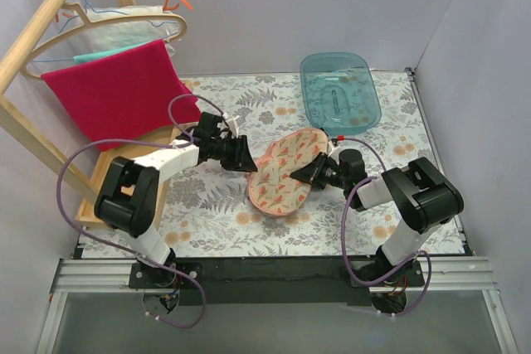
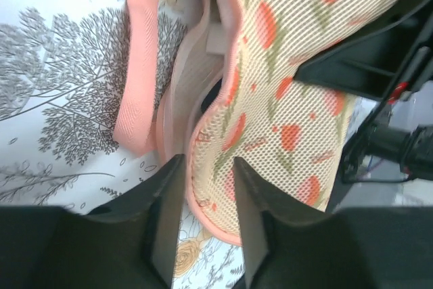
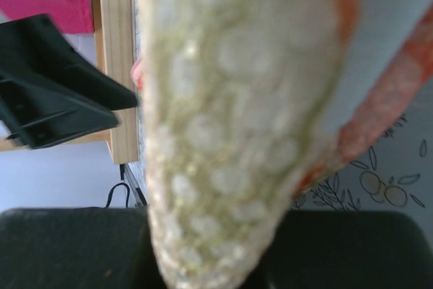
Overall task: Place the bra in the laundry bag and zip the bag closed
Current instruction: Adjust the laundry bag at the center of the board.
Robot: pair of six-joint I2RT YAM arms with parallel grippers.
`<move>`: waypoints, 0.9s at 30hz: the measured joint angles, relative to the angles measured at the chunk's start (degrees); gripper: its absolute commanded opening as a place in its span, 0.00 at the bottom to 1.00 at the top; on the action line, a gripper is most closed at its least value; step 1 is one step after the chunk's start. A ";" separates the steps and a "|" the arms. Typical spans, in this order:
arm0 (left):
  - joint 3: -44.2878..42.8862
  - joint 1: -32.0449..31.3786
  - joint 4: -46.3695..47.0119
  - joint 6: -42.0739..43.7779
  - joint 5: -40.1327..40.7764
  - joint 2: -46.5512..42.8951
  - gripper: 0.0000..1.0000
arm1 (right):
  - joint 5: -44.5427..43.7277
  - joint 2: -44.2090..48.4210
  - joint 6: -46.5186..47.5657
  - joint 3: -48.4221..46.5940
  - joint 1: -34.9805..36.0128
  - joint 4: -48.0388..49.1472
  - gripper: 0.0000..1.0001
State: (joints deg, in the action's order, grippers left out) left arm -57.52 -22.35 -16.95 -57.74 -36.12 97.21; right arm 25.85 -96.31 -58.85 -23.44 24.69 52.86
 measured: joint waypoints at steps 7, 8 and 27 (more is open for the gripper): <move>12.44 -1.22 8.11 -7.15 6.01 -15.96 0.45 | -4.63 1.66 -5.35 0.90 0.85 -1.16 0.12; 14.67 -2.12 8.68 -8.52 7.15 -17.88 0.45 | -5.29 2.14 -5.84 0.90 0.92 -1.70 0.12; 29.31 -12.76 29.35 -32.17 26.16 -21.68 0.49 | -9.62 5.09 -8.22 0.72 1.33 -6.49 0.18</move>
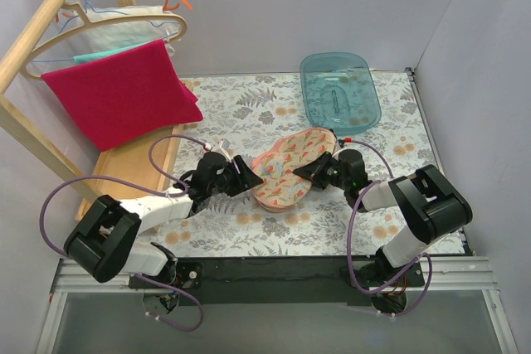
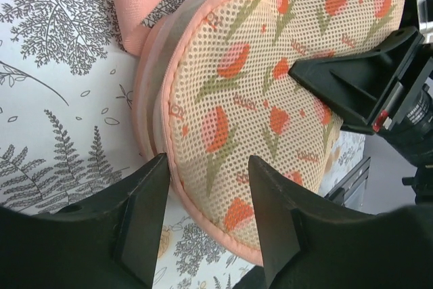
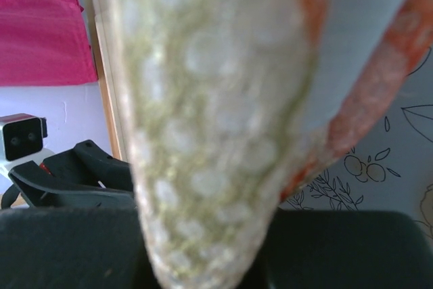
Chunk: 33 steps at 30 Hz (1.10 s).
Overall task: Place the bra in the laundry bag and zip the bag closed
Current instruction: Adjust the laundry bag at the center of the board.
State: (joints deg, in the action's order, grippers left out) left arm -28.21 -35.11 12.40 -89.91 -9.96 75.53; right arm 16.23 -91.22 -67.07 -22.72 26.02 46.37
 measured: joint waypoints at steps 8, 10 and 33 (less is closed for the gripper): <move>0.61 0.00 3.34 -2.08 1.05 6.05 0.49 | 0.46 0.00 0.48 -0.24 0.04 -0.11 0.30; 0.76 0.00 3.32 -2.21 1.05 6.69 0.49 | 0.59 0.00 0.66 -0.42 0.04 -0.17 0.31; -2.05 -2.99 6.05 -2.69 2.47 14.49 0.00 | 1.92 -0.02 1.40 -0.96 0.02 -0.81 0.52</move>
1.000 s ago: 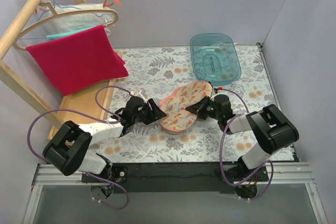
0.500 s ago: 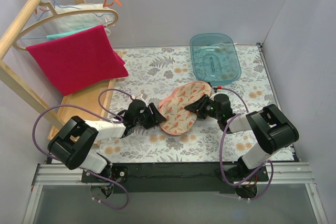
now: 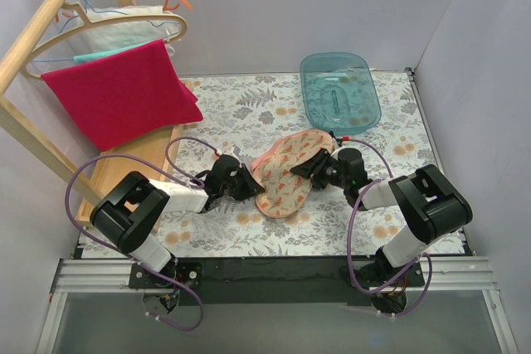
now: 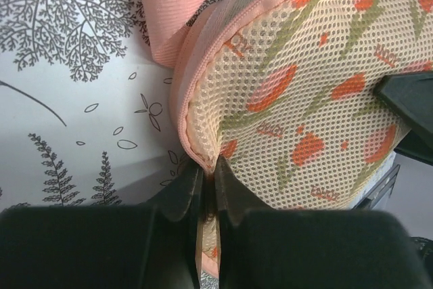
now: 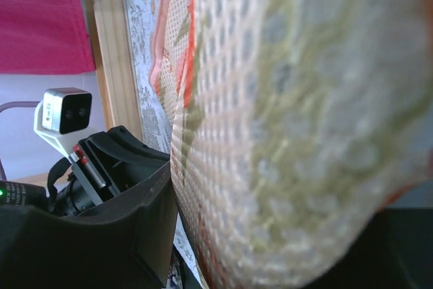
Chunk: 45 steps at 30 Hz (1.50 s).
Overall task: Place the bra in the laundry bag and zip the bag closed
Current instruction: Adjust the laundry bag at the center of the board.
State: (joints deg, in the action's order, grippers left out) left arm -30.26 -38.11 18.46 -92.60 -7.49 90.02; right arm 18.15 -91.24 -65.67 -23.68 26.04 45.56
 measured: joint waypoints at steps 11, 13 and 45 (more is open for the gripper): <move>-9.01 0.26 -10.64 9.75 -1.20 1.95 0.00 | 0.98 5.92 5.73 3.04 -0.02 -8.41 0.69; -11.50 0.98 -12.11 11.96 -3.43 4.15 0.00 | 1.33 7.13 6.95 3.06 -0.02 -9.81 0.69; -27.78 9.20 -30.93 31.52 -32.61 18.78 0.00 | 10.84 9.92 27.87 1.01 -0.55 -16.57 0.27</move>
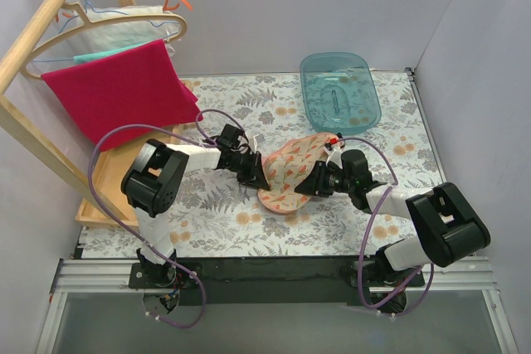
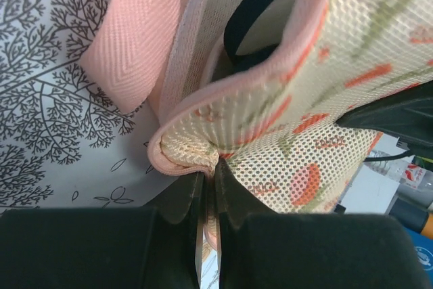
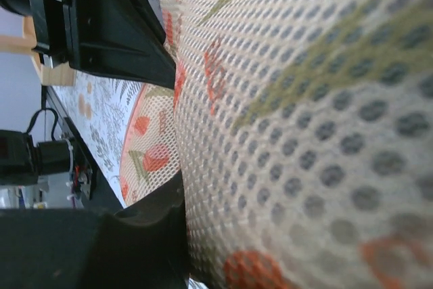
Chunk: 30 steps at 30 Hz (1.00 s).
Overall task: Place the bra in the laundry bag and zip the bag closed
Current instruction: Adjust the laundry bag at the center of the board.
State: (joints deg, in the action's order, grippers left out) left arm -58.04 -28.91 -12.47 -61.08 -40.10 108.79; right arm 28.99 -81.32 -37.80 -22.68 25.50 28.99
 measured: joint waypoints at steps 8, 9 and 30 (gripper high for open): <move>-1.09 0.31 -3.50 0.55 -0.57 0.31 0.14 | 2.69 -1.27 -1.25 -0.50 -0.37 0.13 0.16; -1.14 0.31 -3.72 0.46 -0.37 0.28 0.24 | 2.69 -1.51 -1.84 -0.50 -0.39 0.39 0.16; 19.82 -5.44 2.56 -10.82 24.30 -41.77 0.60 | -5.33 -10.99 -29.64 -6.56 2.29 5.66 0.16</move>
State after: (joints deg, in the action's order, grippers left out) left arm -38.22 -34.35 -9.91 -71.90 -15.79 67.02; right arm 23.66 -92.31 -67.44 -29.23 27.79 34.65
